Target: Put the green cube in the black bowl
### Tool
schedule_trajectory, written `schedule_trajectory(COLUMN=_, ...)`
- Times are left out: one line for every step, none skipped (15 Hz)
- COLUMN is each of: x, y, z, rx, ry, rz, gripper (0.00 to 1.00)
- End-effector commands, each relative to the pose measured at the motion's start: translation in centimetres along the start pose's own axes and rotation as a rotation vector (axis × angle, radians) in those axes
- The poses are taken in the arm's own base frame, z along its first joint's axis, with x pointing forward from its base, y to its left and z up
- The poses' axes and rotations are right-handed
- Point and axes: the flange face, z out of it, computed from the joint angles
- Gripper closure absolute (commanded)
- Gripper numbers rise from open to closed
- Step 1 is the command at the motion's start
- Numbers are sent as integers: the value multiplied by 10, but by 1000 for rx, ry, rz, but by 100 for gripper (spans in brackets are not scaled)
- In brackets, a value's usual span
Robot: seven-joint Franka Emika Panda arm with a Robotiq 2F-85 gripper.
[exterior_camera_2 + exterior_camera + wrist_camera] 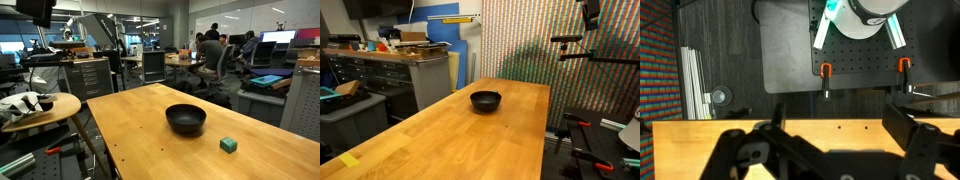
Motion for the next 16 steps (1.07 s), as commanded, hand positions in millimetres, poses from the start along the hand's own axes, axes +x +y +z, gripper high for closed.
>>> schedule_trajectory(x=0, y=0, z=-2, rx=0, ry=2, rz=1, gripper=0)
schedule_trajectory(x=-1, y=0, z=-3, rx=-1, ry=5, rz=1, gripper=0)
schedule_trajectory(x=-1, y=1, z=-4, rx=-1, ry=7, rz=2, gripper=0)
schedule_trajectory(x=-1, y=1, z=-4, rx=-1, ry=7, rz=2, gripper=0)
schedule_trajectory(x=-1, y=1, z=-4, rx=-1, ry=7, rz=2, gripper=0)
schedule_trajectory(x=-1, y=1, z=-4, rx=-1, ry=7, rz=2, gripper=0)
schedule_trajectory(x=2, y=1, z=-3, rx=0, ry=19, rz=6, gripper=0)
schedule_trajectory(x=6, y=1, z=-3, rx=-4, ry=22, rz=14, gripper=0)
schedule_trajectory(x=11, y=1, z=-2, rx=-12, ry=34, rz=21, gripper=0)
schedule_trajectory(x=17, y=1, z=-2, rx=-16, ry=40, rz=23, gripper=0)
schedule_trajectory(x=22, y=1, z=-2, rx=-22, ry=46, rz=23, gripper=0)
schedule_trajectory(x=29, y=1, z=-3, rx=-26, ry=57, rz=27, gripper=0)
schedule_trajectory(x=35, y=2, z=-2, rx=-28, ry=62, rz=33, gripper=0)
schedule_trajectory(x=43, y=2, z=-2, rx=-36, ry=68, rz=38, gripper=0)
schedule_trajectory(x=50, y=2, z=-1, rx=-35, ry=74, rz=49, gripper=0)
schedule_trajectory(x=61, y=1, z=1, rx=-40, ry=78, rz=45, gripper=0)
